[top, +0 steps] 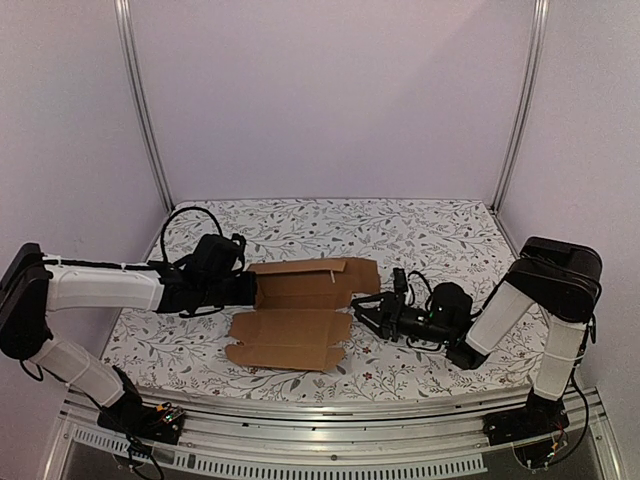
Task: Fold the paper box
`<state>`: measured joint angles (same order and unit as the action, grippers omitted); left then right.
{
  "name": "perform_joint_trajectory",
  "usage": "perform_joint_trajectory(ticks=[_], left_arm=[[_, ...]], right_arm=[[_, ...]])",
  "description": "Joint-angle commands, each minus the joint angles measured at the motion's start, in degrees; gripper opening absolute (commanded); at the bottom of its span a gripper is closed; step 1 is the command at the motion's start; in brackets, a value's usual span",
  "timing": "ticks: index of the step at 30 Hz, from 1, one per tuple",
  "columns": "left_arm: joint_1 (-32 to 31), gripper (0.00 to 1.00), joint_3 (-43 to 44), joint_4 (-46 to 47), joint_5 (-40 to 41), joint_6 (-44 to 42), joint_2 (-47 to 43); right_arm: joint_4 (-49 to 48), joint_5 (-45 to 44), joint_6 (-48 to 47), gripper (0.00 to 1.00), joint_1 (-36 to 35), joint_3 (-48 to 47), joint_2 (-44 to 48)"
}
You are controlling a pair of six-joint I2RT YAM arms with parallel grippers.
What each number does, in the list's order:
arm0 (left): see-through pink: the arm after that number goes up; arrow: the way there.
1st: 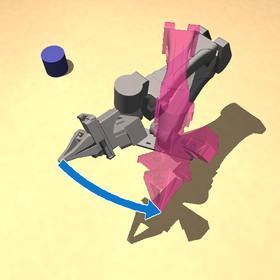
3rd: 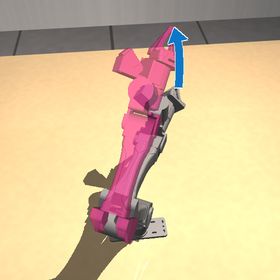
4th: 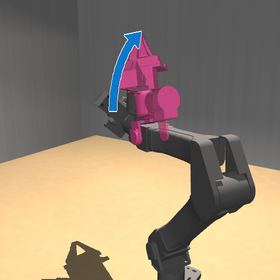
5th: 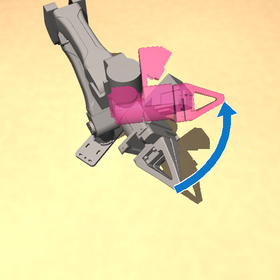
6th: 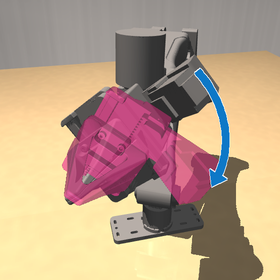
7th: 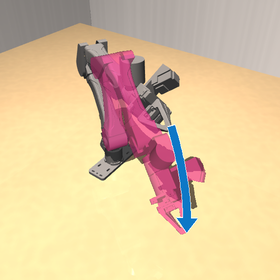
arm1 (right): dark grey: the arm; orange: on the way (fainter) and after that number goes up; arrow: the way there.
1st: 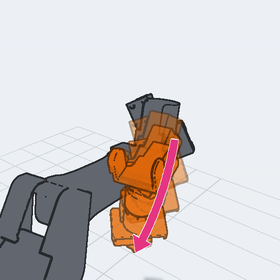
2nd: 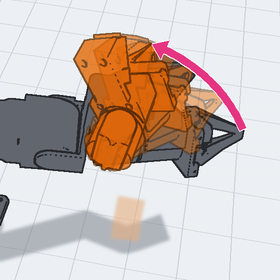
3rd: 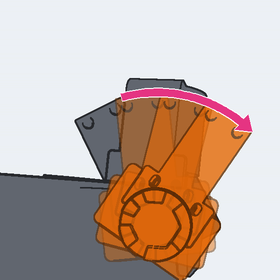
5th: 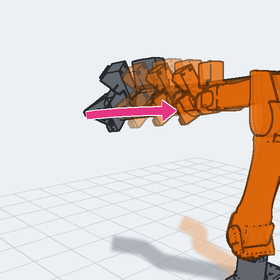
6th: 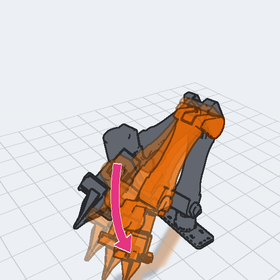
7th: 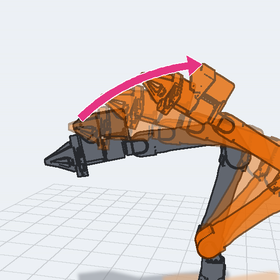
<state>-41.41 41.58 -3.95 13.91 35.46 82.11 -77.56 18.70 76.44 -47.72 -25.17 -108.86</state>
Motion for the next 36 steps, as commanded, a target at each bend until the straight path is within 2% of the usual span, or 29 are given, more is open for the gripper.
perform_joint_trajectory(ticks=[1,6,17,27,36], left_arm=[[0.63,0.00,-0.74,1.35,-1.69,0.99,-1.16],[0.63,0.00,-1.43,1.95,-2.28,1.63,-0.94],[2.51,0.00,-2.70,2.97,-5.89,5.22,0.25],[2.49,0.00,-3.97,6.79,-10.96,9.70,0.51],[0.92,0.00,-4.01,9.48,-13.16,11.94,3.13]], right_arm=[[-2.97,0.17,-0.01,0.46,0.05,-2.23,-0.93],[-2.95,-0.86,-0.32,0.43,0.01,-2.60,-1.18],[-3.04,-5.05,-1.55,0.42,0.06,2.76,2.31],[-3.04,-7.17,-1.65,0.32,-0.17,3.99,2.36],[-3.05,-5.72,-3.03,0.33,-0.78,3.10,4.35]])
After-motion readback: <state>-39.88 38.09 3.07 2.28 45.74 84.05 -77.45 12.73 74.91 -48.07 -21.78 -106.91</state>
